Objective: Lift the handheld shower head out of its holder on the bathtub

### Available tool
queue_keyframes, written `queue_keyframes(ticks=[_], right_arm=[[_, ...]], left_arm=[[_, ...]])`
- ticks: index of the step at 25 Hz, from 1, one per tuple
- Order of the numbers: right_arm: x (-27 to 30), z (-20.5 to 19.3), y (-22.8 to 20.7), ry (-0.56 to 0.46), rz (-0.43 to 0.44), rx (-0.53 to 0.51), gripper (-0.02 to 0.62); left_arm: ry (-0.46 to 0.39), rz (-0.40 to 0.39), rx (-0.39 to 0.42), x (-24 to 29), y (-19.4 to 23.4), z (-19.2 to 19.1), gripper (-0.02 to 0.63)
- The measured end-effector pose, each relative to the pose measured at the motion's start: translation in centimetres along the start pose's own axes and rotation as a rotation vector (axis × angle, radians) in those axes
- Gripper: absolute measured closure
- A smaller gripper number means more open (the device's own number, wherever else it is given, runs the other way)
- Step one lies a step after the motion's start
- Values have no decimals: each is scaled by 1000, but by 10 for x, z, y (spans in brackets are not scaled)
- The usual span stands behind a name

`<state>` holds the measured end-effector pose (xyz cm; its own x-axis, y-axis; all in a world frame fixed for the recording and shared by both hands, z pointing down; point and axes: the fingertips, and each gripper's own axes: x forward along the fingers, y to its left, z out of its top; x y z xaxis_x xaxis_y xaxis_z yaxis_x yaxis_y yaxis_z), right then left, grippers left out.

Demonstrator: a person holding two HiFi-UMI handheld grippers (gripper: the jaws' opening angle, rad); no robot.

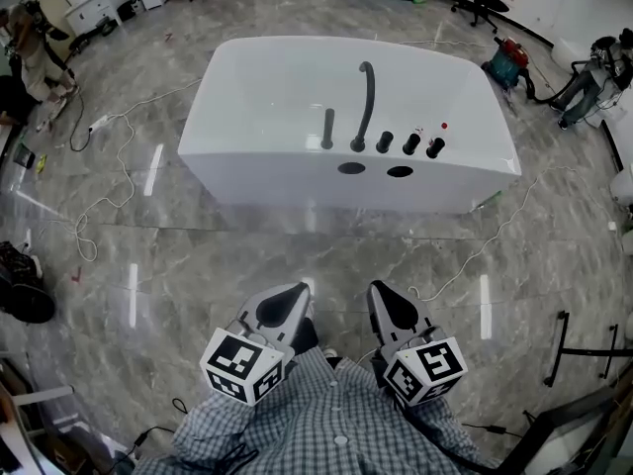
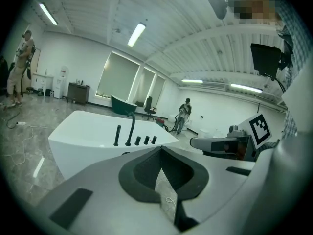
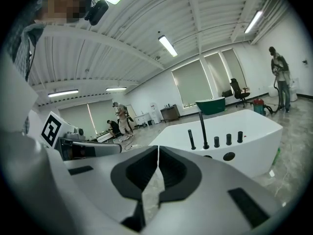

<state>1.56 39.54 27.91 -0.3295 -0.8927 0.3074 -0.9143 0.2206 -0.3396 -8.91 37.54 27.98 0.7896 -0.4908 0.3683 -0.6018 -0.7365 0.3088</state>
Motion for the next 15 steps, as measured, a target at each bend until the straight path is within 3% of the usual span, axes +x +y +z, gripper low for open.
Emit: queue_keyframes(ticks=[15], right_arm=[[94, 34, -6, -25, -17, 13, 577]], left_arm=[[-3, -57, 21, 41, 82, 45, 604]])
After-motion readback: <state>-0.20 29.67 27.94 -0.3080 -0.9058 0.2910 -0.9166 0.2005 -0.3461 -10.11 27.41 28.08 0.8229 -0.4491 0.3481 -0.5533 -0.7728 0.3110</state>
